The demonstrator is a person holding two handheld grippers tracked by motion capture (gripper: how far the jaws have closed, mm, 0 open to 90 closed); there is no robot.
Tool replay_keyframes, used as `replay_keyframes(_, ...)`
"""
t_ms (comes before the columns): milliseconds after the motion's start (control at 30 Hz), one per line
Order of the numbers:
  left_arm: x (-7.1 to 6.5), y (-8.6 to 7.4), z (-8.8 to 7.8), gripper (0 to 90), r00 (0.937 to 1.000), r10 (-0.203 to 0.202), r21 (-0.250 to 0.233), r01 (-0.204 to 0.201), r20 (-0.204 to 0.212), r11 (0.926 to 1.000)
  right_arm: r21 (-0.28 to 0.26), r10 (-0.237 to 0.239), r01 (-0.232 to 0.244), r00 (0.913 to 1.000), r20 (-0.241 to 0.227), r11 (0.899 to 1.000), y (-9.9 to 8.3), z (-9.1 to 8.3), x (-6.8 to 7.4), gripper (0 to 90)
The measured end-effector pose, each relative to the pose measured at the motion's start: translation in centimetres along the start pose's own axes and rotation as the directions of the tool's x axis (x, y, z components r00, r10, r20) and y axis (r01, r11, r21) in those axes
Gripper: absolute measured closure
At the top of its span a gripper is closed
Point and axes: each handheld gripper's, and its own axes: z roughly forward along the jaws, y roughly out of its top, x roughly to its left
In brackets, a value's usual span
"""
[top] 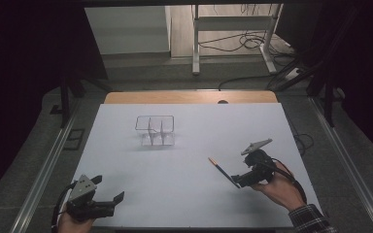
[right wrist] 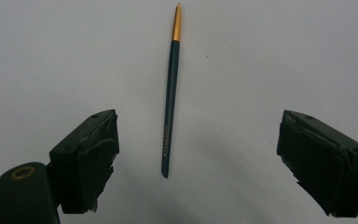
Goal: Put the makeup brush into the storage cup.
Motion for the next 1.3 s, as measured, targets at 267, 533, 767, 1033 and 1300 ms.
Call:
replay_keyframes(267,0.0,0.0,0.0,4.2,1.0,0.001,0.0,-0.001,0.0,1.0,0.014,-0.027,0.026,0.9996,0.008,1.0,0.8,0.6,0.3,14.4)
replay_keyframes(533,0.0,0.0,0.0,4.1,1.0,0.002,-0.001,-0.002,-0.001,1.0,0.022,-0.048,0.048,0.9987,0.015,0.999,1.6,1.1,0.6,16.9)
replay_keyframes(767,0.0,0.0,0.0,4.1,1.0,0.003,-0.002,-0.003,-0.001,1.0,0.032,-0.057,0.056,0.9982,0.02,0.998,2.2,1.4,0.8,19.8)
replay_keyframes(1033,-0.1,0.0,0.0,4.2,1.0,0.005,-0.002,-0.005,-0.002,1.0,0.049,-0.075,0.073,0.9969,0.024,0.996,3.0,1.7,0.9,25.1)
replay_keyframes(1300,-0.1,0.0,0.0,4.2,1.0,0.008,-0.001,-0.008,0.0,1.0,0.078,-0.086,0.084,0.9961,0.018,0.993,3.2,2.2,1.1,33.4)
